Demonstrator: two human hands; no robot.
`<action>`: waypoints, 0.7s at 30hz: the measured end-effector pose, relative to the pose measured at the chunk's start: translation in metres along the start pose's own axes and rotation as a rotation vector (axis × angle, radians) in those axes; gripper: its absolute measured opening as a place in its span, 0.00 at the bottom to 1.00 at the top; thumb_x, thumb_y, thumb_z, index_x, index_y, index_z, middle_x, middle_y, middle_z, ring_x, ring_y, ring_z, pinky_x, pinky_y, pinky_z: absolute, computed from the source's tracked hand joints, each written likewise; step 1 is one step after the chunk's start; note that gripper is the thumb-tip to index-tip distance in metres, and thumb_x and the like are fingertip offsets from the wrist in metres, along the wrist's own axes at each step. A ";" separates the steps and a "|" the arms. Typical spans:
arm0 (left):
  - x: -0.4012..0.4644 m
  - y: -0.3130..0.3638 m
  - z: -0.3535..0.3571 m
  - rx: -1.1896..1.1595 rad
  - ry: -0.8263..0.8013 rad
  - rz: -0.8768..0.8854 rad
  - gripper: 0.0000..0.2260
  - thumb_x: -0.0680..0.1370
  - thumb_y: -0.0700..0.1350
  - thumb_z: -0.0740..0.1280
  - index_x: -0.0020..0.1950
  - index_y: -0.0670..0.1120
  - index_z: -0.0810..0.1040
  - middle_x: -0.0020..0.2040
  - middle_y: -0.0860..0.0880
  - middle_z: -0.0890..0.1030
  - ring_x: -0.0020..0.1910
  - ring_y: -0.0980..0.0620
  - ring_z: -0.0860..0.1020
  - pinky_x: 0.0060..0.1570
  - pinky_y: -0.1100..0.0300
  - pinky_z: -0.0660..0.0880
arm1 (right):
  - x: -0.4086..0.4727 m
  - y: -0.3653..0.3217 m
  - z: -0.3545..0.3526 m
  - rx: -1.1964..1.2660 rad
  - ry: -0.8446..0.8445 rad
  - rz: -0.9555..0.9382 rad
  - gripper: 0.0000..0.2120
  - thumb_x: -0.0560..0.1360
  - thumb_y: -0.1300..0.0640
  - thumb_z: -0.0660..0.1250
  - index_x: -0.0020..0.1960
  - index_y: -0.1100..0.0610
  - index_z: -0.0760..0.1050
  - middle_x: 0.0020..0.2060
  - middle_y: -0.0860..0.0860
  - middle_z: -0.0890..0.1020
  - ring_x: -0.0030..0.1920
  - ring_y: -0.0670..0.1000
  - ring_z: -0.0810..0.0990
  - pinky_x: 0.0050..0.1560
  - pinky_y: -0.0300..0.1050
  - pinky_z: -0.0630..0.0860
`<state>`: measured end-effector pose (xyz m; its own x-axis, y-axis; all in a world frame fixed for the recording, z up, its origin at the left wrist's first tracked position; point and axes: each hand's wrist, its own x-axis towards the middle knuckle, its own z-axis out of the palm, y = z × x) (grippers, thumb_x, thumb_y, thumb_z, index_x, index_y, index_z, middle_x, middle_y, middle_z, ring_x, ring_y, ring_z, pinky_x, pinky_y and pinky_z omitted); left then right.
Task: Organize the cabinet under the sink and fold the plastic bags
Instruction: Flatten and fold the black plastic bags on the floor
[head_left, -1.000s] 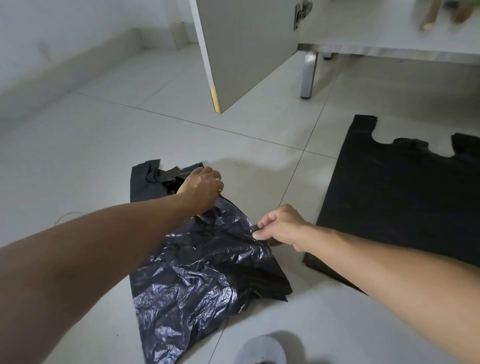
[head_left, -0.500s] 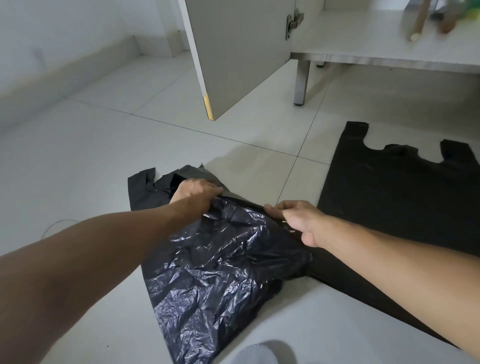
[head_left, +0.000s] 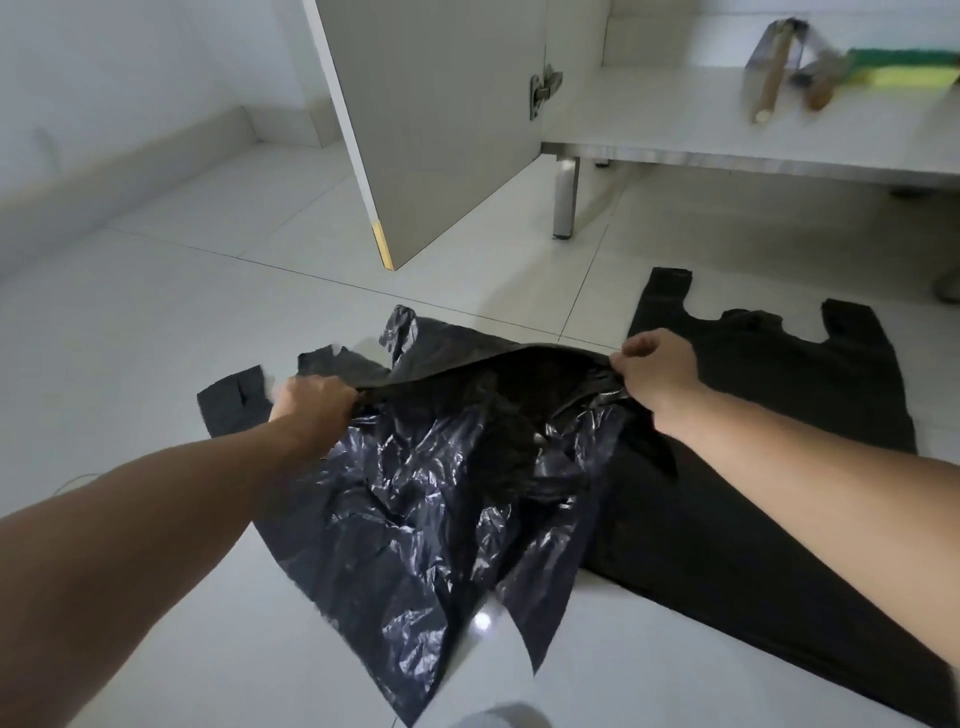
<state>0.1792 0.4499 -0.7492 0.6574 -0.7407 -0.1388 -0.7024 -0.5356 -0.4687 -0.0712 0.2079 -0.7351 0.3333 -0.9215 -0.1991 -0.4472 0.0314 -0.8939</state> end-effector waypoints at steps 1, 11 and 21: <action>0.003 0.003 0.000 -0.073 0.007 -0.028 0.07 0.81 0.43 0.62 0.53 0.48 0.79 0.46 0.52 0.81 0.42 0.53 0.79 0.42 0.61 0.75 | 0.004 -0.001 -0.006 -0.002 0.002 0.002 0.09 0.76 0.65 0.70 0.55 0.59 0.77 0.55 0.55 0.79 0.59 0.55 0.77 0.62 0.51 0.76; -0.019 0.136 -0.076 -0.789 0.221 0.664 0.21 0.79 0.52 0.59 0.70 0.46 0.71 0.68 0.45 0.73 0.67 0.49 0.69 0.70 0.49 0.65 | 0.013 0.006 -0.027 -0.088 -0.156 0.046 0.12 0.78 0.65 0.64 0.59 0.64 0.80 0.58 0.63 0.81 0.60 0.62 0.79 0.46 0.45 0.77; -0.015 0.161 -0.008 0.077 -0.207 0.707 0.26 0.79 0.52 0.58 0.76 0.47 0.61 0.78 0.44 0.58 0.77 0.45 0.55 0.72 0.41 0.55 | 0.056 0.023 -0.058 -0.522 0.022 -0.154 0.17 0.79 0.60 0.62 0.67 0.56 0.69 0.64 0.48 0.75 0.66 0.49 0.74 0.60 0.38 0.73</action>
<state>0.0539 0.3717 -0.8157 0.0981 -0.8027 -0.5883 -0.9612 0.0767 -0.2650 -0.1110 0.1341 -0.7430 0.4129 -0.9082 -0.0681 -0.7488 -0.2960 -0.5929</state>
